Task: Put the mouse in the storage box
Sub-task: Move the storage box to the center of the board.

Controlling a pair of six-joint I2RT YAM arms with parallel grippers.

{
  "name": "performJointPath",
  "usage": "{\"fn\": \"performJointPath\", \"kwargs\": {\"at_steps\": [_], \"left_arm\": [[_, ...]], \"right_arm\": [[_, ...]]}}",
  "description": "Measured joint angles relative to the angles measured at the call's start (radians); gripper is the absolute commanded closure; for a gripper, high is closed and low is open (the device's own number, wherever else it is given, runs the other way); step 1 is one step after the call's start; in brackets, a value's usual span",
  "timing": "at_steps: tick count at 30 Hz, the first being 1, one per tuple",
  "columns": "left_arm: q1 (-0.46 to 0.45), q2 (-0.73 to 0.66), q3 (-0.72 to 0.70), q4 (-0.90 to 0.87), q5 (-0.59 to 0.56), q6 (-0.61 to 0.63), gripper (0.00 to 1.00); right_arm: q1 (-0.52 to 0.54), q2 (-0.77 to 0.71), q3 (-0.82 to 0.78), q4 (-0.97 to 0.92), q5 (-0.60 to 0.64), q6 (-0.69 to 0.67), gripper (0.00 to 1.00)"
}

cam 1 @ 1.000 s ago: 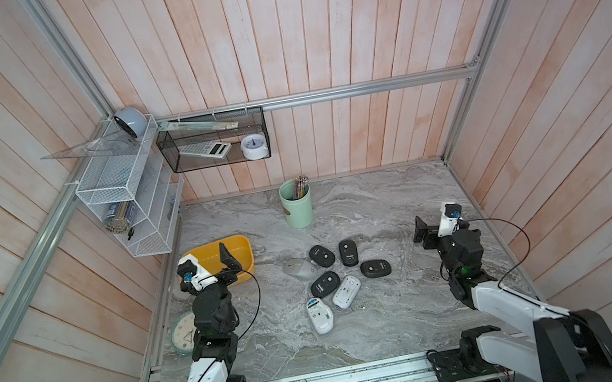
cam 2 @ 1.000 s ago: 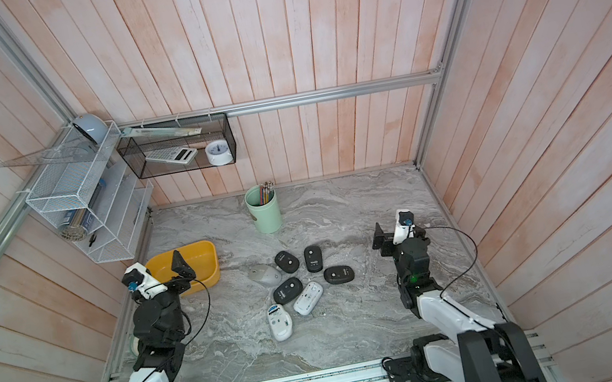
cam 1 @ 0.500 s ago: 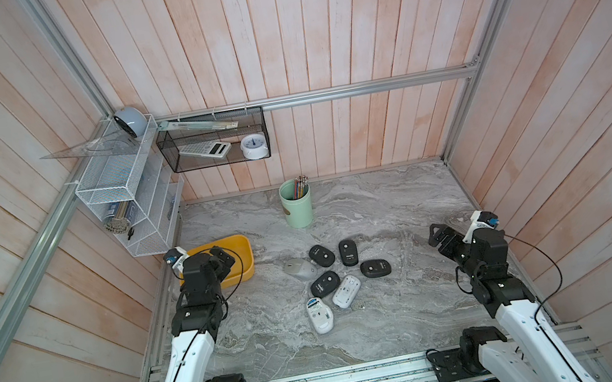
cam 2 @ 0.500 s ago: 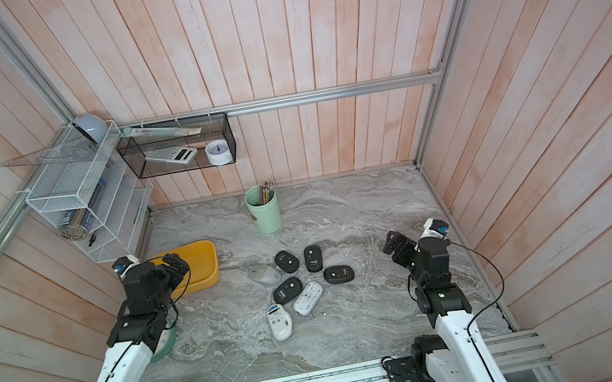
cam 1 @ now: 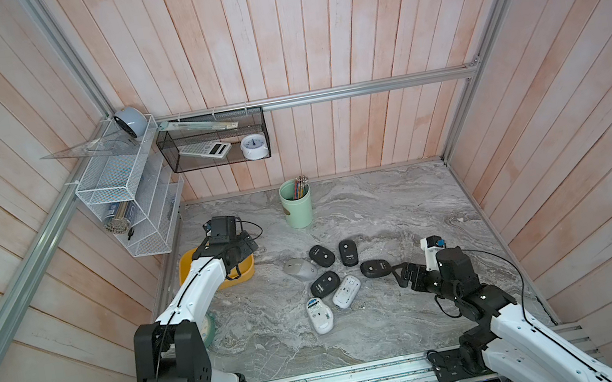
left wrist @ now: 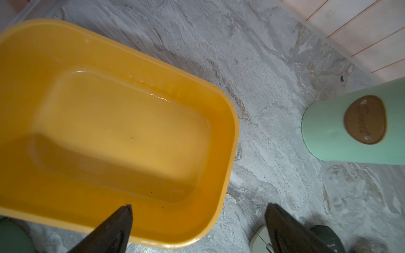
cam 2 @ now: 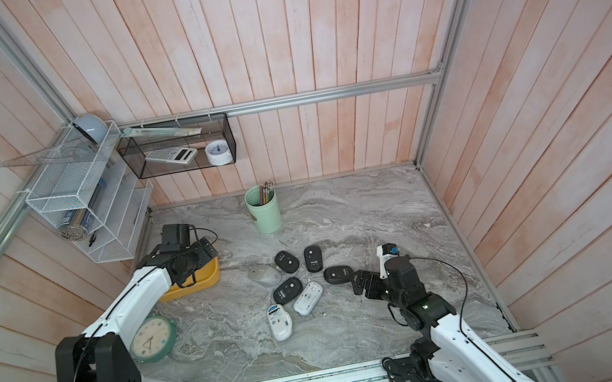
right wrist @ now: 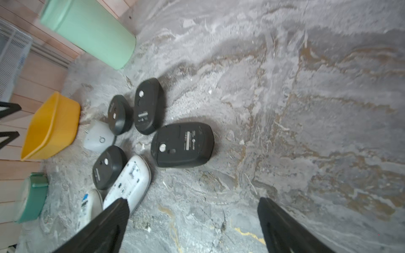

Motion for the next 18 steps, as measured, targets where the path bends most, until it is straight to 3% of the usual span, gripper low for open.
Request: {"fn": "performJointPath", "kwargs": {"at_steps": [8,18], "left_arm": [[-0.109,0.221,0.136,-0.063,0.007,0.003,0.0],[-0.275,0.267,0.195,-0.061,0.027,-0.059,0.1]], "right_arm": [[0.035,-0.008,-0.024,0.049,0.019,-0.012,0.02],[0.079,-0.001,-0.025,0.069,0.048,-0.026,0.02]]}}
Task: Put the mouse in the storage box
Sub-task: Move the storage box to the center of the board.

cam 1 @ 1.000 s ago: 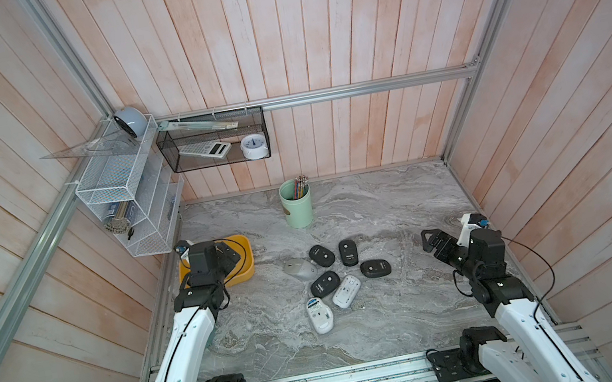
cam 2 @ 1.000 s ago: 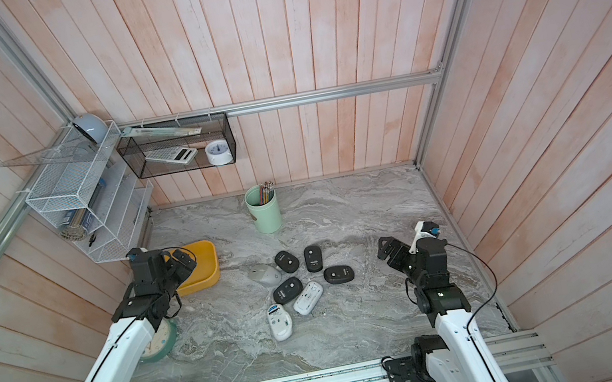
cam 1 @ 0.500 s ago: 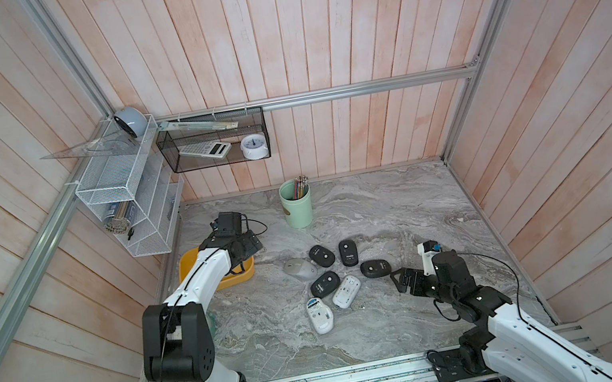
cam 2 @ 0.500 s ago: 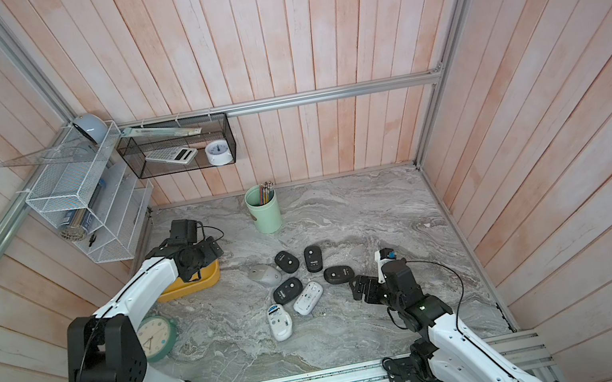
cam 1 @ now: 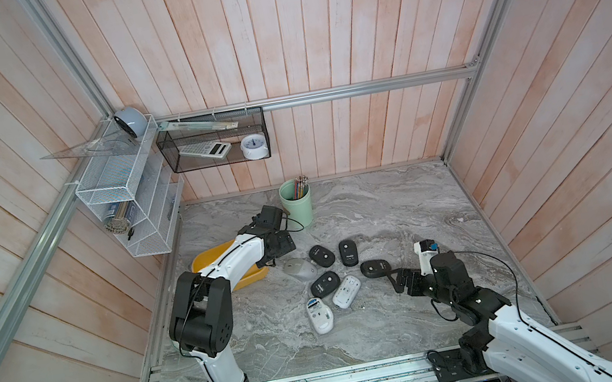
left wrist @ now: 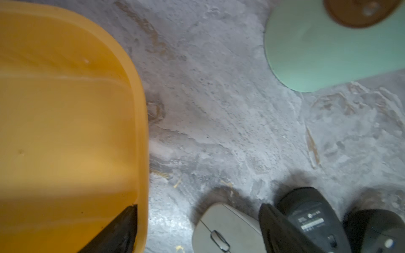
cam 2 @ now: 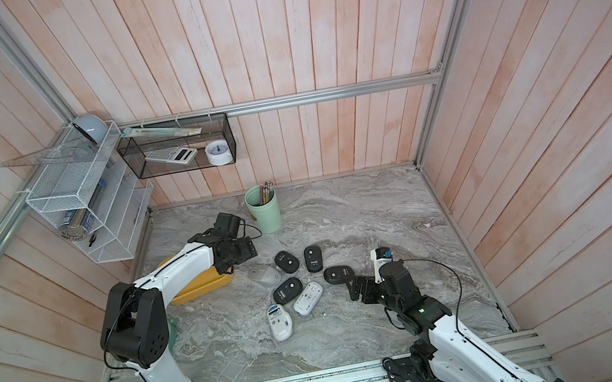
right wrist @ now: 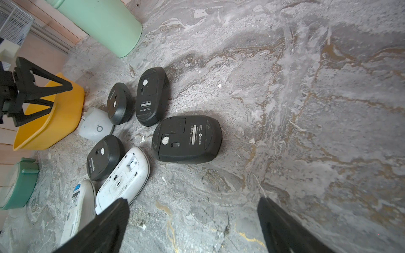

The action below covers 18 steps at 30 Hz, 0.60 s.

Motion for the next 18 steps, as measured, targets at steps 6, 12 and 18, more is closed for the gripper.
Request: {"fn": "performJointPath", "kwargs": {"at_steps": [6,12,18], "left_arm": [[-0.06,0.026,0.043,0.017,0.037,-0.018,0.11],[-0.091,0.034,0.066,0.026,0.06,-0.012,0.09],[-0.092,-0.092,0.03,-0.003,0.022,0.019,0.0]], "right_arm": [[0.061,0.056,0.006,0.0,0.025,-0.021,0.03],[0.18,0.174,0.095,-0.002,0.08,-0.055,0.03],[0.27,0.318,0.235,-0.002,0.137,-0.119,0.03]]}}
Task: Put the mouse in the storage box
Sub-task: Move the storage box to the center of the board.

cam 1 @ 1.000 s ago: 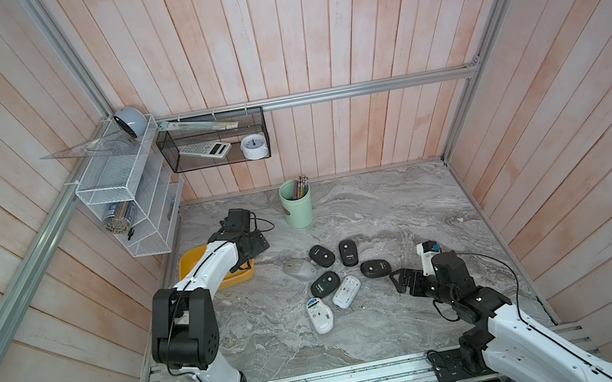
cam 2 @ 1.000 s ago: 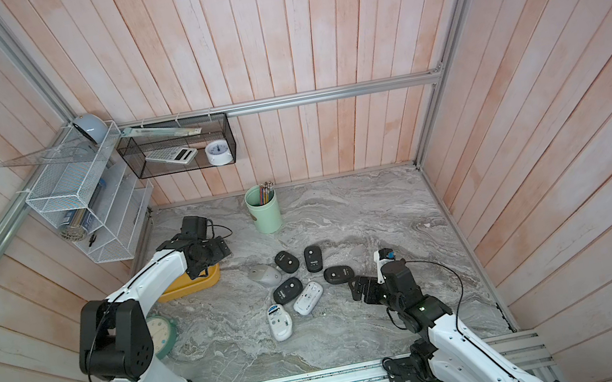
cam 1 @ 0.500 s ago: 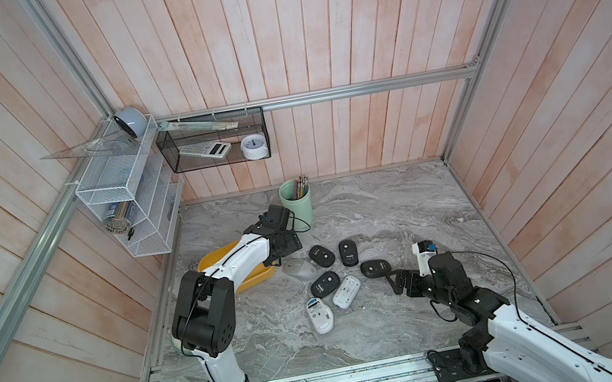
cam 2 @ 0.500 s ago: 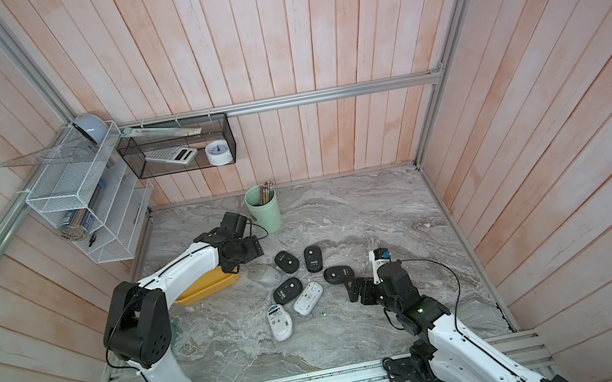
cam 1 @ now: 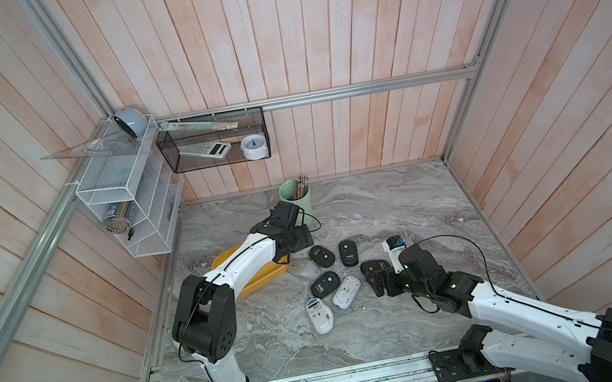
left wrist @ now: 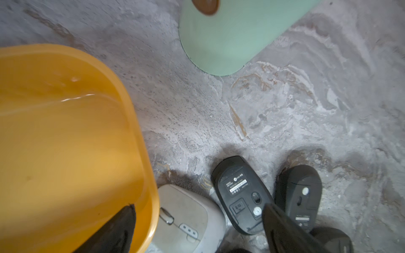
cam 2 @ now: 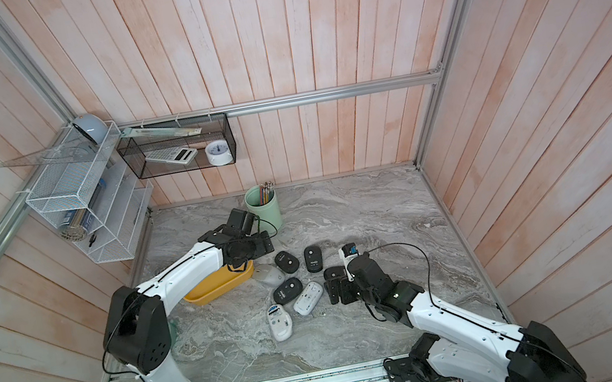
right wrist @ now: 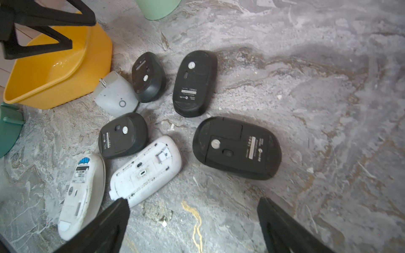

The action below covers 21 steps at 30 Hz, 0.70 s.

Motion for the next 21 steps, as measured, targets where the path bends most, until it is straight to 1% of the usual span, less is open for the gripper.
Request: {"fn": "performJointPath", "kwargs": {"at_steps": [4,6,10,12,16,18,21], "left_arm": [[0.031,-0.235,-0.056,-0.044,-0.037,0.011,0.0],[0.074,-0.376,-0.08,-0.076,-0.053,0.017,0.0],[0.156,-0.611,-0.083,-0.175,-0.109,0.036,0.0],[0.166,-0.71,-0.076,-0.234,-0.158,0.059,0.0],[0.166,-0.855,-0.075,-0.298,-0.261,0.125,0.0],[0.166,-0.935,-0.108,-0.29,-0.31,0.165,0.0],[0.166,-1.066,-0.201,-0.256,-0.346,0.209,0.0]], "right_arm": [[0.048,0.12,0.102,-0.021,0.033,-0.059,0.03],[0.069,0.184,0.163,-0.038,0.049,-0.092,0.03],[0.091,0.303,0.276,-0.071,0.066,-0.161,0.03],[0.093,0.357,0.327,-0.087,0.065,-0.193,0.03],[0.093,0.462,0.426,-0.121,0.05,-0.25,0.05],[0.093,0.521,0.485,-0.146,0.032,-0.278,0.07],[0.094,0.613,0.587,-0.203,0.002,-0.314,0.09]]}}
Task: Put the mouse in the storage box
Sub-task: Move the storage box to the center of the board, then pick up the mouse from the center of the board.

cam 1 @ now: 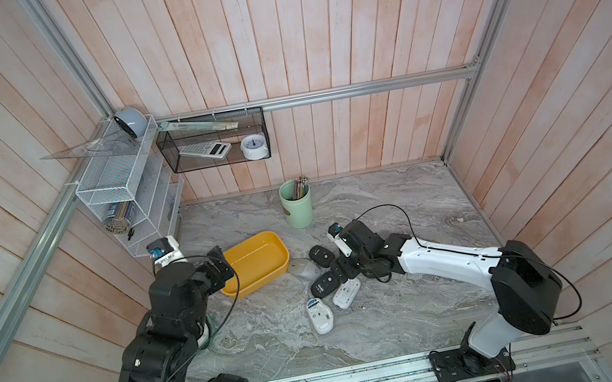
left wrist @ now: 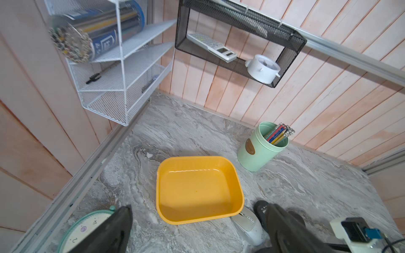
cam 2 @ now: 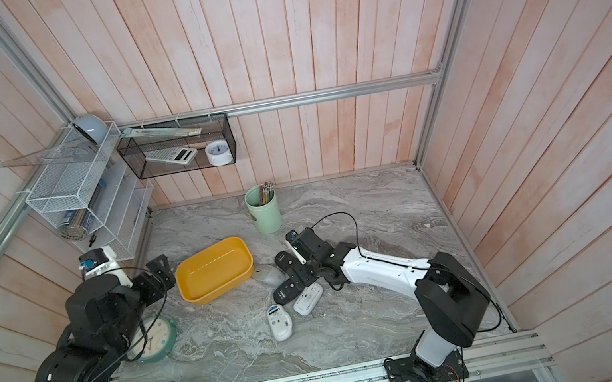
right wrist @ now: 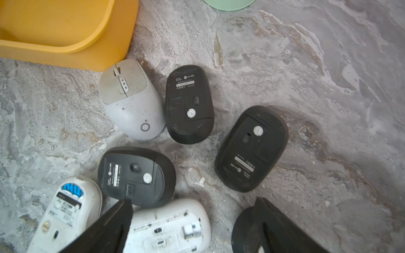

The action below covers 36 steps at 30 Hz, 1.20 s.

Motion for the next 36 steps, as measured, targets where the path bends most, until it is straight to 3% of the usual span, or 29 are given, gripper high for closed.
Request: {"fn": "performJointPath", "kwargs": {"at_steps": [6,14,24,36], "left_arm": [[0.0,-0.156,-0.151,0.09,-0.037,0.046,0.0],[0.004,-0.269,-0.192,0.161,-0.077,0.075,0.0],[0.008,-0.368,-0.21,0.185,-0.127,0.078,0.0],[0.029,-0.369,-0.21,0.193,-0.145,0.085,0.0]], "right_arm": [[0.018,0.152,0.184,-0.102,-0.04,-0.068,0.1],[0.071,0.338,0.431,-0.218,-0.056,-0.134,0.16],[0.089,0.551,0.717,-0.366,-0.056,-0.179,0.18],[0.102,0.719,0.932,-0.486,-0.06,-0.193,0.23]]}}
